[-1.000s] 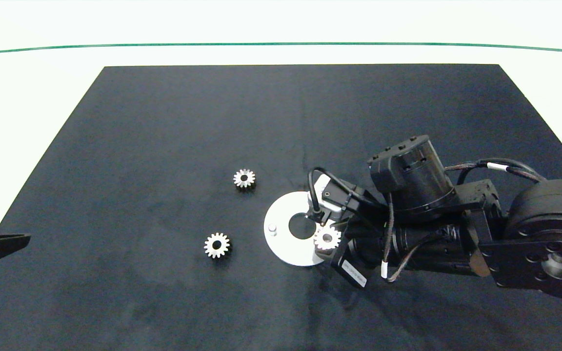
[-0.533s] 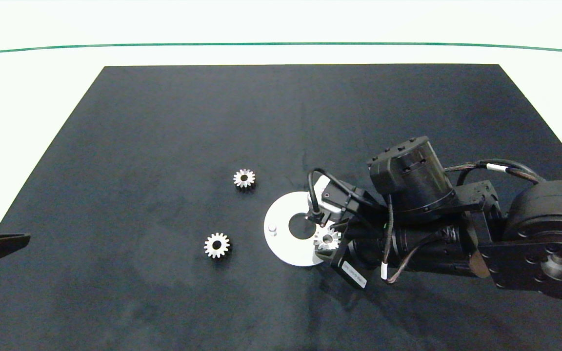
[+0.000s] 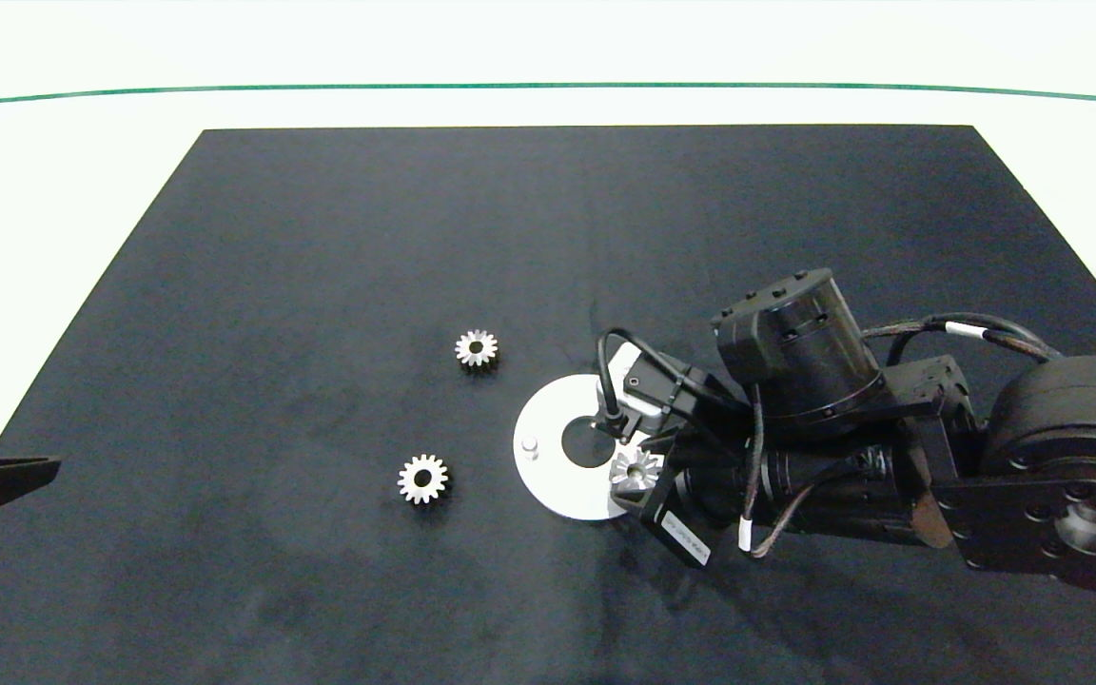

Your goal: Install three planetary gears onto the carrier pins

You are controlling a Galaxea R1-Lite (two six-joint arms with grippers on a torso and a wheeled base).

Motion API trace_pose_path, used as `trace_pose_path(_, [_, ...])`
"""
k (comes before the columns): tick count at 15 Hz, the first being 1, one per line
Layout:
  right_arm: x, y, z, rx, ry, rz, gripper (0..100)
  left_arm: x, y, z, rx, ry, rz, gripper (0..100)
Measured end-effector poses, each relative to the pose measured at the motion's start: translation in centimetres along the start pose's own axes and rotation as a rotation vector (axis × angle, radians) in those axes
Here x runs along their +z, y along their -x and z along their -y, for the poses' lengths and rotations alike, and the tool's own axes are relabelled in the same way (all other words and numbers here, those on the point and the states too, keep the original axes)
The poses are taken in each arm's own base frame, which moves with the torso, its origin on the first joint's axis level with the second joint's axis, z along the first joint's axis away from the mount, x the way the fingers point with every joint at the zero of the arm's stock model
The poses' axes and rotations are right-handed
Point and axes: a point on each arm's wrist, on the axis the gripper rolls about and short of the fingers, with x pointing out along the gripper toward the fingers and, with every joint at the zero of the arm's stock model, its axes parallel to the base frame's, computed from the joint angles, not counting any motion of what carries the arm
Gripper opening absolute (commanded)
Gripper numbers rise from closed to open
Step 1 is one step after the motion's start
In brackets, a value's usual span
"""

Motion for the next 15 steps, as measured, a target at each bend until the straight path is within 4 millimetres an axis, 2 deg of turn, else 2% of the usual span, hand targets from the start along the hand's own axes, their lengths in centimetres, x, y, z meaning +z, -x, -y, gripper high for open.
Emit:
trace_pose_path(5, [0.1, 0.3, -0.1, -0.005, -0.012, 0.005, 100, 0.0, 0.0, 0.0, 0.001, 0.0, 0.001, 100])
trace_pose_path(8, [-0.4, 2.4, 1.2, -0.09, -0.048, 0.013, 100, 0.1, -0.1, 0.1, -0.008, 0.001, 0.0, 100])
trace_pose_path(9, [-0.8, 3.6, 1.8, -0.134, -0.068, 0.016, 100, 0.2, -0.4, 0.1, -0.013, 0.0, -0.004, 100])
trace_pose_path(11, [-1.9, 7.2, 2.6, -0.221, -0.153, 0.052, 100, 0.6, -1.2, 0.2, -0.024, 0.001, -0.016, 100])
trace_pose_path(15, [-5.6, 16.1, 3.1, -0.392, -0.319, 0.158, 100, 2.3, -1.7, 1.8, -0.128, 0.033, 0.09, 100])
